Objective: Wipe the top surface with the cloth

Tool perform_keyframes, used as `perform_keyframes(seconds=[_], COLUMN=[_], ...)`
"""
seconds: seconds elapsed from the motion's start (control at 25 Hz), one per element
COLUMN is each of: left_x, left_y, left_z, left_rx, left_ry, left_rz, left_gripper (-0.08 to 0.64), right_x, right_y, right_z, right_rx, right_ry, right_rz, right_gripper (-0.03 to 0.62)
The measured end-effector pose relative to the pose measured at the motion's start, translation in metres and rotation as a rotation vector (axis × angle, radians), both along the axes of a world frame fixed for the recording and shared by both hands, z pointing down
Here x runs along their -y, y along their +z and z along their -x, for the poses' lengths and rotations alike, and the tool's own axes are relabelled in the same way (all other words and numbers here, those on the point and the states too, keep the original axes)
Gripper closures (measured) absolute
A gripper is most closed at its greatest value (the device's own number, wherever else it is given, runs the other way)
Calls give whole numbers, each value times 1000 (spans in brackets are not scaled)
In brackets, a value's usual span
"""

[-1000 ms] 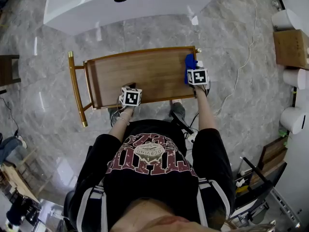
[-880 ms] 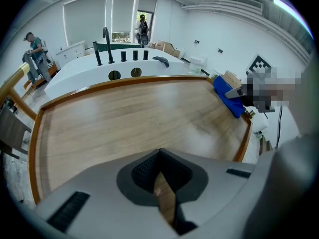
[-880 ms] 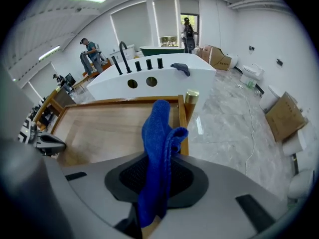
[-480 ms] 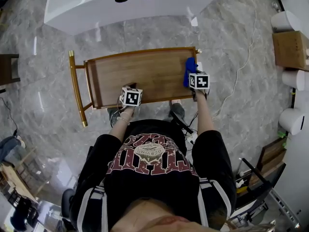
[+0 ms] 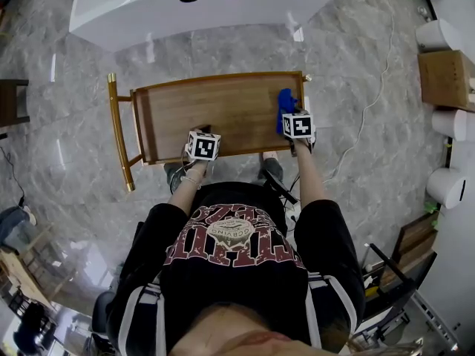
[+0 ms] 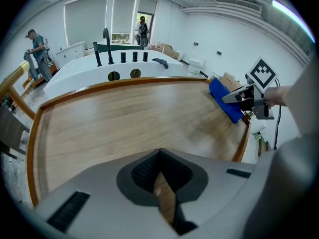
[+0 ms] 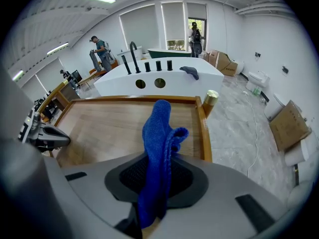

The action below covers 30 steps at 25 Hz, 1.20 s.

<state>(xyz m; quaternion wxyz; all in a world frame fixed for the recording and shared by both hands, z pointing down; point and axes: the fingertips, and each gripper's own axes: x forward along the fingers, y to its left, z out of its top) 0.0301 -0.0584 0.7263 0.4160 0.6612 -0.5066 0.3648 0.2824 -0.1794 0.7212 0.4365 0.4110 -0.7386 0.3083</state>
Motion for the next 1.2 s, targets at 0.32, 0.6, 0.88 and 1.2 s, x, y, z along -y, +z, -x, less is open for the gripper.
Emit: perform_keyframes(seconds=[0.32, 0.6, 0.88, 1.2], left_x=[-3, -6, -7, -2], left_y=[0, -2, 0, 1], left_z=[-1, 0, 3, 1], left_rx=[-5, -11, -7, -9], left_ry=[-6, -8, -2, 1], left_rz=[-10, -17, -27, -30], left_gripper=[512, 512, 512, 511], right_x=[-15, -24, -32, -34], right_y=[2, 0, 3, 3], right_z=[37, 56, 82, 100], right_rx=[46, 67, 76, 88], right_ry=[-33, -40, -81, -97], right_rz=[10, 20, 25, 37], right_gripper=[505, 505, 505, 505])
